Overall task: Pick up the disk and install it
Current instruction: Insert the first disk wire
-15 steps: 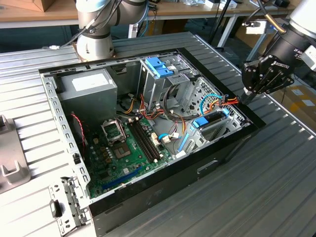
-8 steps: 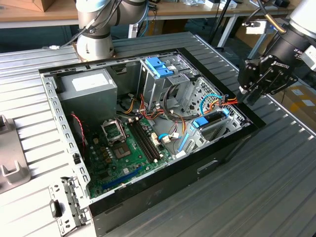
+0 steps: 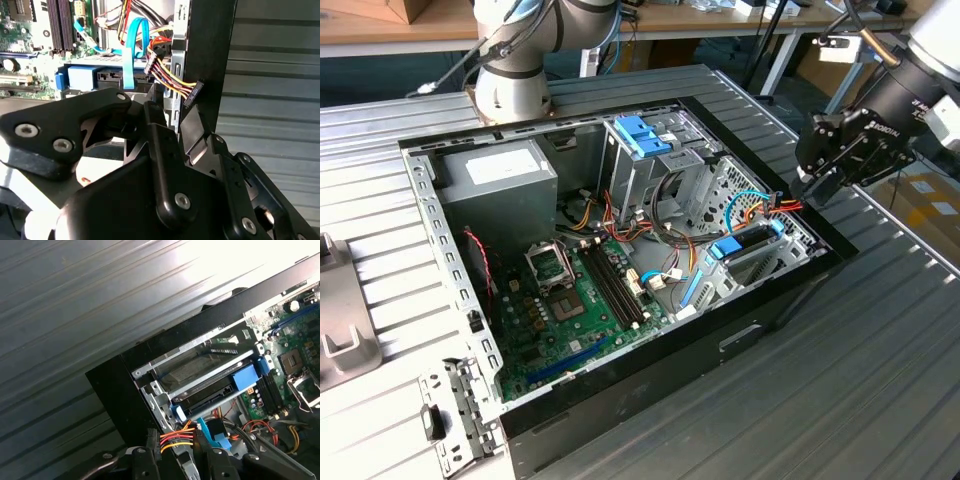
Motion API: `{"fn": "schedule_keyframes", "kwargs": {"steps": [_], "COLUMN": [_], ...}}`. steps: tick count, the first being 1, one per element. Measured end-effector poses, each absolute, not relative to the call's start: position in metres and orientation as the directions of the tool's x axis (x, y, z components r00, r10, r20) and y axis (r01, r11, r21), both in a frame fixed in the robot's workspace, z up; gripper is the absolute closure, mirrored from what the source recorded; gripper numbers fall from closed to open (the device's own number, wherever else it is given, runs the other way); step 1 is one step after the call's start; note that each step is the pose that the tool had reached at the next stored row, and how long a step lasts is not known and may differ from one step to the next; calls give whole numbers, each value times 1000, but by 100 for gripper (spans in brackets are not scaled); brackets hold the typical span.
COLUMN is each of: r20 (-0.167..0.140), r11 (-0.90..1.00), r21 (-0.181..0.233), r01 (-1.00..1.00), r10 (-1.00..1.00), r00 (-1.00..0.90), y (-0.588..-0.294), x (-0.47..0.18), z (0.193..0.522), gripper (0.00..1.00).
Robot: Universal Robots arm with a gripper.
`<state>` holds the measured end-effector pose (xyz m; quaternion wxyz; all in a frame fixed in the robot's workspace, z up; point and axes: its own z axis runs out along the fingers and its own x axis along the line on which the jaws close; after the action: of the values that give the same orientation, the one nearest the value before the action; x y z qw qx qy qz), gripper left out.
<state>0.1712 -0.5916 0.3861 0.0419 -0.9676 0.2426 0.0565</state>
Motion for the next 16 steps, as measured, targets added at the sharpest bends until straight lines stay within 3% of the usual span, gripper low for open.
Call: {"fn": "schedule_keyframes", "kwargs": {"steps": [6,11,16], "r20": [-124,-48,-47], "r11": [-879,-879,-879], "r21": [-57,-97,-98], "r01": [-474,-467,-467], "r10": [-465,-465,-465], "r00": [877,884,884], "y": [-592,-592,-592], "x": [171,171,171], "z": [386,385,385], "gripper": [58,58,58]}}
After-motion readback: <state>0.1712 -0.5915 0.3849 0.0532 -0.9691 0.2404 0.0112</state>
